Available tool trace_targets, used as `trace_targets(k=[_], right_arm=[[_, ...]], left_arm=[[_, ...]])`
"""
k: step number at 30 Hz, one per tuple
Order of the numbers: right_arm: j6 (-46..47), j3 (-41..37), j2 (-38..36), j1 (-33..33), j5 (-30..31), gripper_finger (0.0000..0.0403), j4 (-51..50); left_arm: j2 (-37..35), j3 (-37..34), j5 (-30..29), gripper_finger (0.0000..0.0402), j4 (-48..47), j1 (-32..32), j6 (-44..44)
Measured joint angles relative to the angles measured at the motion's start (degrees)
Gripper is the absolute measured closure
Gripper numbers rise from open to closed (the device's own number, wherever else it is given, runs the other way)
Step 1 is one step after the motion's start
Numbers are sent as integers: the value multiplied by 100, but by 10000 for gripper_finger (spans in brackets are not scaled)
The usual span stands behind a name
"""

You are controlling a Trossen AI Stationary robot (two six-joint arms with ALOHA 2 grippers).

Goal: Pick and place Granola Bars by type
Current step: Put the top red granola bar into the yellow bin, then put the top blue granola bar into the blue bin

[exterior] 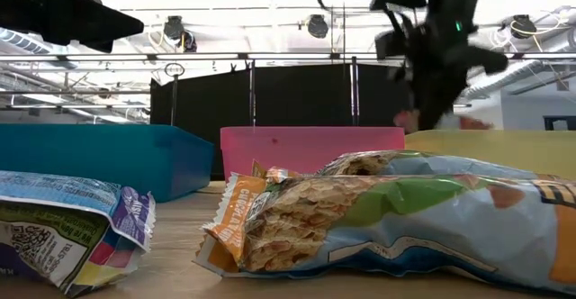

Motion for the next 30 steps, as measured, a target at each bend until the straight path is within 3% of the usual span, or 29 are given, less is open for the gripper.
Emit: trace_targets(k=[12,20,23,30], right_arm=[[-17,-1066,0,-86,-310,355,850],[19,-1088,-2,-59,-256,276,1060],[141,-1082,-3,-56,67,246,997],[190,-381,-170,52,533,215,-98]], left_arm=[[0,0,-2,371,-18,0,-7],[0,0,-2,371,-17,0,-20],[0,0,-2,371,-18,0,-20],[0,0,-2,371,-22,0,-15]])
